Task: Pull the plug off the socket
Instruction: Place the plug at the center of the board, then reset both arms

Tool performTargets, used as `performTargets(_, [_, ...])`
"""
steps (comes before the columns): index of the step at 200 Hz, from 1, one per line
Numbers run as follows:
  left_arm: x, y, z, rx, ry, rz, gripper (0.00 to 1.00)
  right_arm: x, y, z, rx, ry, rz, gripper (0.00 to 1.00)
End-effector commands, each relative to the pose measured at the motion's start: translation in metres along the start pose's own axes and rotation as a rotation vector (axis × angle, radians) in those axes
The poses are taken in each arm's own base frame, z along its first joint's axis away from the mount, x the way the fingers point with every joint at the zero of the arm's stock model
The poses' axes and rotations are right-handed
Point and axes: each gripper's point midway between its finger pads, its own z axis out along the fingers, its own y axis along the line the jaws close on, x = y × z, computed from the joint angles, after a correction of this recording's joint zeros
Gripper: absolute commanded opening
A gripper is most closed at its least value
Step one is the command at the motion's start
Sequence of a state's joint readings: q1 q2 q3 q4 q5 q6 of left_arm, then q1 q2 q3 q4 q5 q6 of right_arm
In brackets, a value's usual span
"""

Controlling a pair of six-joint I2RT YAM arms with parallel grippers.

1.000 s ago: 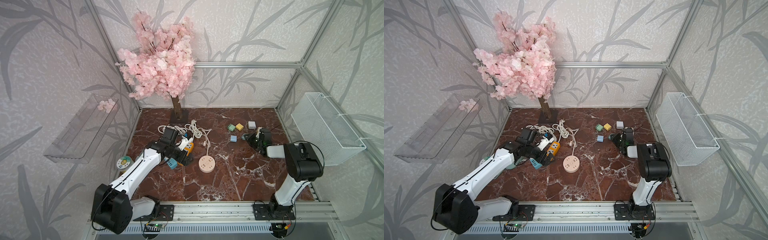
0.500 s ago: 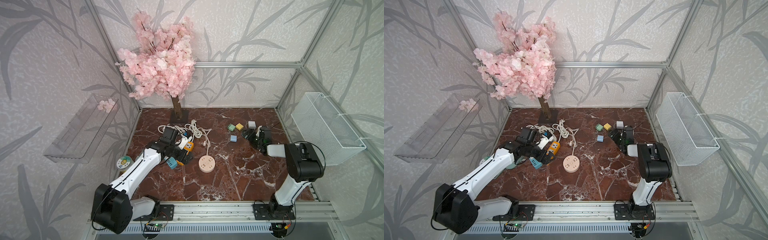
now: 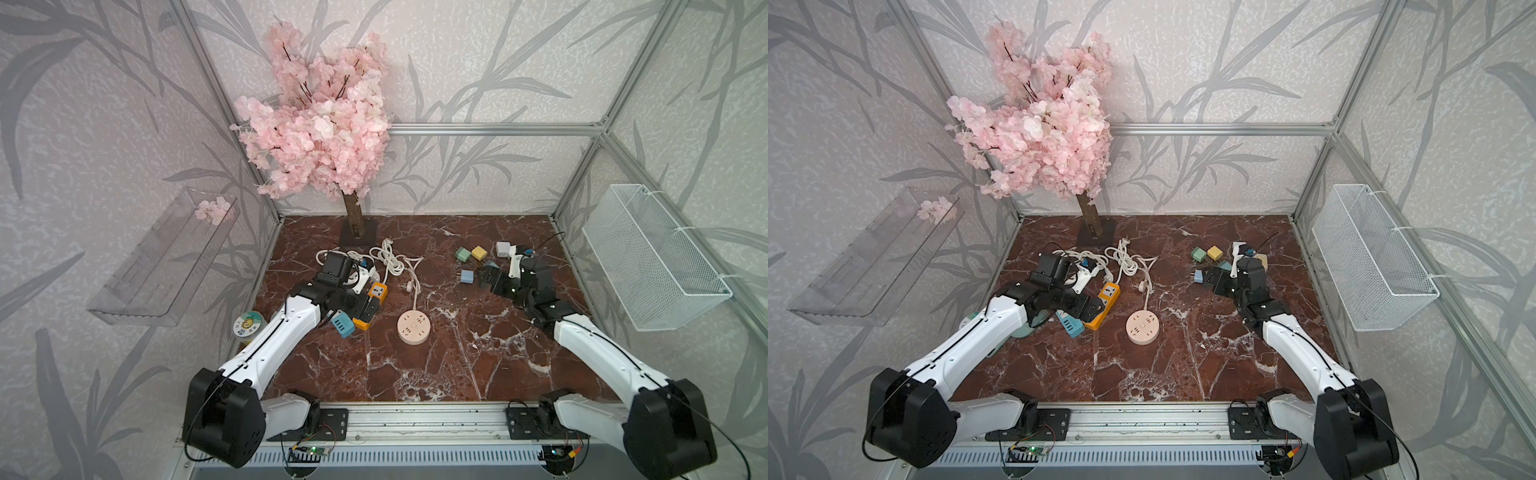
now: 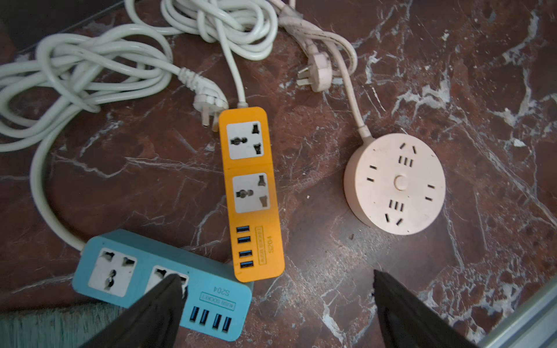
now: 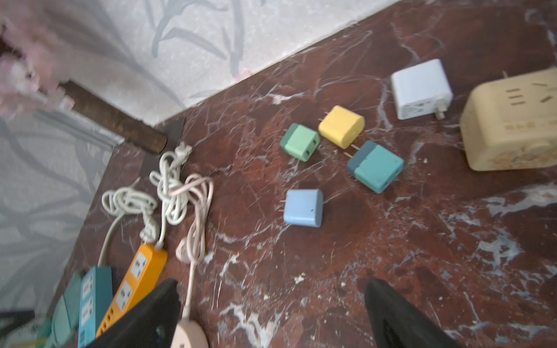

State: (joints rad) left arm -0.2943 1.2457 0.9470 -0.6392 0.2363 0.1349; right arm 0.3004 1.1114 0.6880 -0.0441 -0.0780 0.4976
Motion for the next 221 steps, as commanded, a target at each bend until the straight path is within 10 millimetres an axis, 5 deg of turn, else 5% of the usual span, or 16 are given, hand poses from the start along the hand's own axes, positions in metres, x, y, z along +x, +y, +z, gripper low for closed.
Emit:
performTargets(1, [-0.005, 0.029, -0.007, -0.076, -0.040, -0.088, 1.00, 0.024, -0.010, -0.021, 0.112, 0.077, -0.207, 0.99])
performTargets(47, [0.007, 0.080, -0.016, -0.163, -0.160, -0.237, 1.00, 0.029, 0.007, -0.035, 0.037, 0.044, -0.390, 0.99])
performTargets(86, [0.015, 0.123, -0.003, -0.399, -0.299, -0.215, 1.00, 0.029, 0.016, -0.031, -0.028, -0.005, -0.463, 0.99])
performTargets(140, [0.009, 0.135, 0.011, -0.462, -0.503, -0.203, 1.00, 0.023, 0.022, -0.042, -0.089, -0.181, -0.527, 0.99])
performTargets(187, [-0.007, 0.151, 0.020, -0.494, -0.621, -0.247, 1.00, 0.028, 0.022, -0.043, -0.104, -0.172, -0.541, 0.99])
performTargets(221, [0.002, 0.165, 0.031, -0.573, -0.756, -0.248, 0.99, 0.029, 0.029, -0.039, -0.138, -0.165, -0.539, 0.99])
